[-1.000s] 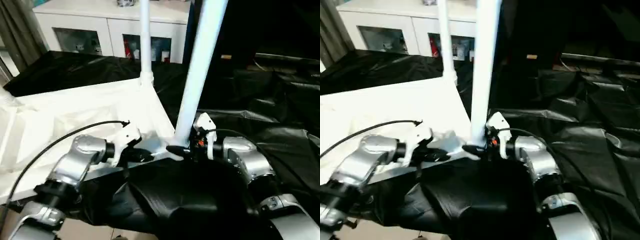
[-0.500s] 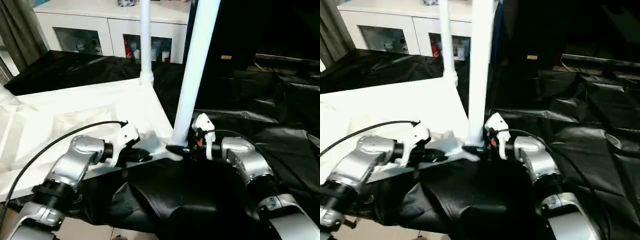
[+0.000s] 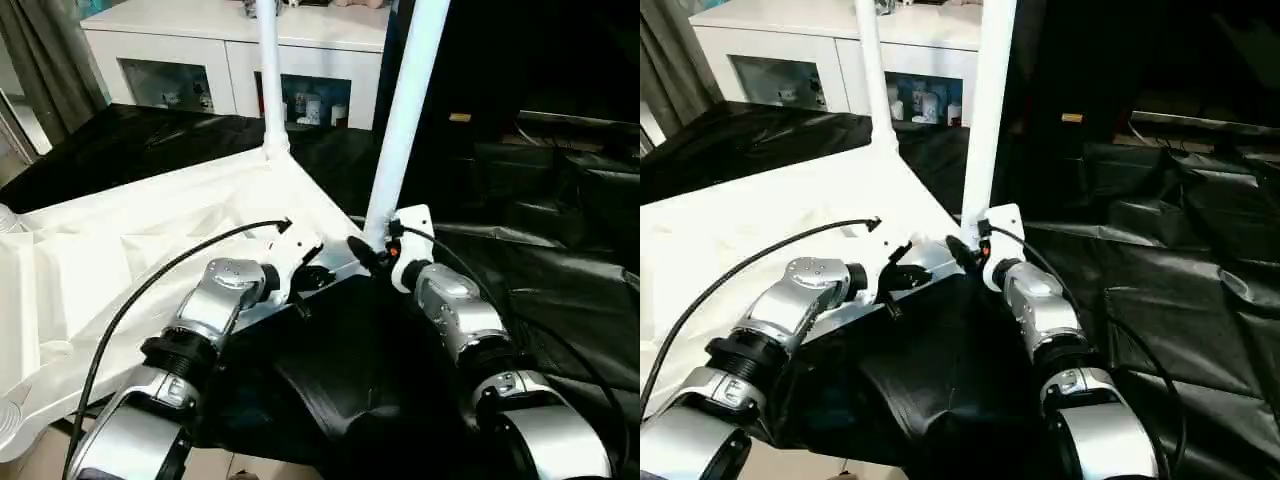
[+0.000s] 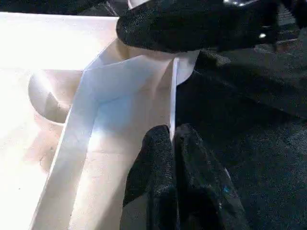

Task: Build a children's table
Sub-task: Rotate leg to tighten

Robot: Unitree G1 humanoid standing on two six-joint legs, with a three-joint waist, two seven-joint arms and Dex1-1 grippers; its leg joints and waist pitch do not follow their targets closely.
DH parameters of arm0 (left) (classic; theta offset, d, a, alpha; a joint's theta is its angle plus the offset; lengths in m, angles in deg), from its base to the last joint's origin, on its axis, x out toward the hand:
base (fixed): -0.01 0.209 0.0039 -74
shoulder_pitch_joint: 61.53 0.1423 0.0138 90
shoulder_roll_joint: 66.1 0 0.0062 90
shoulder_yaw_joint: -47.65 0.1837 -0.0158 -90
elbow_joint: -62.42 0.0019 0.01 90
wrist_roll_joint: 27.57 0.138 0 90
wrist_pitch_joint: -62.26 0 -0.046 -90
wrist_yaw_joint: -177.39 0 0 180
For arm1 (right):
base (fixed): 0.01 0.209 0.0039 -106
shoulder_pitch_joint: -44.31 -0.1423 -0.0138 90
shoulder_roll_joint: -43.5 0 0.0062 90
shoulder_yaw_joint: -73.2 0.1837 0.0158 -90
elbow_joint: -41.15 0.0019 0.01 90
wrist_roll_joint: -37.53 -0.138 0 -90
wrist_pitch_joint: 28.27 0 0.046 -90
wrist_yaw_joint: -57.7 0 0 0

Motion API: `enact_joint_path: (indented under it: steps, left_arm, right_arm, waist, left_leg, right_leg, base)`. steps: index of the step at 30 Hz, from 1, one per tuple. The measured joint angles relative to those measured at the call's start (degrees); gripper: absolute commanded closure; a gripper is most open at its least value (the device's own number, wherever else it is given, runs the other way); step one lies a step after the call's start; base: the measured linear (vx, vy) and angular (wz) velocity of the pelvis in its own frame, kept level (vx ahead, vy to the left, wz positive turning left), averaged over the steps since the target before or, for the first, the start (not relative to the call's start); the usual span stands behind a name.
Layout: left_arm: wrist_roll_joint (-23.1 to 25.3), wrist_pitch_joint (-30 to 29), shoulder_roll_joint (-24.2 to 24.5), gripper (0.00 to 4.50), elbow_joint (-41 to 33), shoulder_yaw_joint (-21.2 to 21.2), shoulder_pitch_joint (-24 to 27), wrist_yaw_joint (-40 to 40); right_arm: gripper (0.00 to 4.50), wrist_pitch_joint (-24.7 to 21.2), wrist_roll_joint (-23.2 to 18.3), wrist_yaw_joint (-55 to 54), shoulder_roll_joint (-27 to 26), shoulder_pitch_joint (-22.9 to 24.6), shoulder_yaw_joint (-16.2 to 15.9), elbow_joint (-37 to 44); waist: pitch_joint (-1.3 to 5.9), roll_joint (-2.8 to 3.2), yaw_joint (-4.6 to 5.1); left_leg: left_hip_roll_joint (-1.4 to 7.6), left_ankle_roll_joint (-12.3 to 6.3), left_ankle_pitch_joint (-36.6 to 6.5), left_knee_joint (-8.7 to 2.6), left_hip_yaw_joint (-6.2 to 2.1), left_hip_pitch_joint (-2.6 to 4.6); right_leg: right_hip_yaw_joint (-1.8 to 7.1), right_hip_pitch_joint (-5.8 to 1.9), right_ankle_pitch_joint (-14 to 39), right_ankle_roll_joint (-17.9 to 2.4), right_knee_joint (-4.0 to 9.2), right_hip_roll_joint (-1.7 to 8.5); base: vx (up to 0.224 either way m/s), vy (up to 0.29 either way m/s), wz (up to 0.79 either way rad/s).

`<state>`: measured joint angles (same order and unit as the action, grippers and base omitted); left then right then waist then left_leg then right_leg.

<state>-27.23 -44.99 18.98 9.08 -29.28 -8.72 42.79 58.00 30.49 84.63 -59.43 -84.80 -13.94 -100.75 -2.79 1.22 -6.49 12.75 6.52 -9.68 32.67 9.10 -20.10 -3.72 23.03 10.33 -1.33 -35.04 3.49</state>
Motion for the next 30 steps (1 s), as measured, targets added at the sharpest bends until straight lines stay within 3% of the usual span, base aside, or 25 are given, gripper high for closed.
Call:
enact_joint_path:
  steps: [2,6,11,19,20,23,25,30]
  left_arm:
    - [-0.1,0.4,0.5,4.5,0.0,-0.3,0.2,1.5]
    - [-0.8,2.5,3.8,4.5,-2.5,0.0,2.7,6.9]
    - [-2.5,3.4,8.4,4.5,-6.3,0.1,5.9,13.3]
    - [-5.0,2.4,13.6,4.5,-11.0,1.0,8.7,23.6]
    - [-5.1,2.3,13.9,4.5,-11.1,1.0,8.7,24.2]
    - [-5.2,2.2,14.3,4.5,-11.5,1.0,8.9,24.7]
    - [-5.2,2.2,14.2,4.5,-11.5,1.0,8.9,24.7]
    - [-5.1,2.2,13.1,4.5,-11.4,1.0,8.9,23.8]
  right_arm:
    - [0.56,-0.4,0.1,2.8,0.6,0.7,-0.2,1.1]
    - [0.56,0.3,1.0,13.1,4.4,3.7,-4.6,5.1]
    - [0.56,0.7,0.8,23.6,7.5,5.5,-7.5,7.9]
    - [0.56,1.8,0.7,34.7,10.2,5.5,-10.7,9.3]
    - [0.89,1.8,0.6,35.5,10.4,5.4,-10.8,9.4]
    - [0.96,1.6,0.4,36.6,10.6,5.3,-11.2,9.6]
    - [1.32,1.5,0.4,36.9,10.6,5.3,-11.2,9.6]
    - [1.63,0.8,0.5,36.3,10.6,5.6,-11.3,10.2]
  waist:
    - [0.01,0.04,0.06]
    - [0.16,0.29,0.13]
    - [0.16,0.3,0.64]
    - [0.14,0.27,0.23]
    - [0.14,0.27,0.17]
    - [0.13,0.26,0.15]
    - [0.13,0.26,0.15]
    - [0.13,0.26,0.03]
  left_leg:
    - [0.0,0.0,0.0,-0.05,0.0,-0.05]
    - [0.02,0.01,0.0,-0.26,0.01,-0.03]
    - [0.05,0.01,0.0,-0.25,0.02,-0.03]
    - [0.07,-0.01,0.0,-0.2,0.02,-0.05]
    - [0.07,-0.01,0.0,-0.19,0.02,-0.05]
    - [0.07,-0.01,0.0,-0.19,0.02,-0.04]
    - [0.07,-0.01,0.0,-0.19,0.02,-0.04]
    - [0.06,-0.01,0.0,-0.19,0.02,-0.05]
  right_leg:
    - [-0.03,0.01,0.0,0.0,0.01,-0.02]
    - [-0.07,0.04,0.1,0.1,0.02,-0.06]
    - [-0.1,0.05,0.2,0.1,0.02,-0.12]
    - [-0.11,0.18,0.2,0.1,0.05,-0.1]
    - [-0.11,0.19,0.2,0.1,0.05,-0.1]
    - [-0.12,0.19,0.2,0.1,0.04,-0.11]
    - [-0.12,0.19,0.2,0.1,0.04,-0.11]
    - [-0.11,0.19,0.2,0.1,0.05,-0.1]
  base:
    - [0.0,0.0,0.0]
    - [0.0,0.0,0.0]
    - [0.0,0.0,0.0]
    - [0.0,0.0,0.0]
    - [0.0,0.0,0.0]
    - [0.0,0.0,0.0]
    - [0.0,0.0,0.0]
    - [0.0,0.0,0.0]
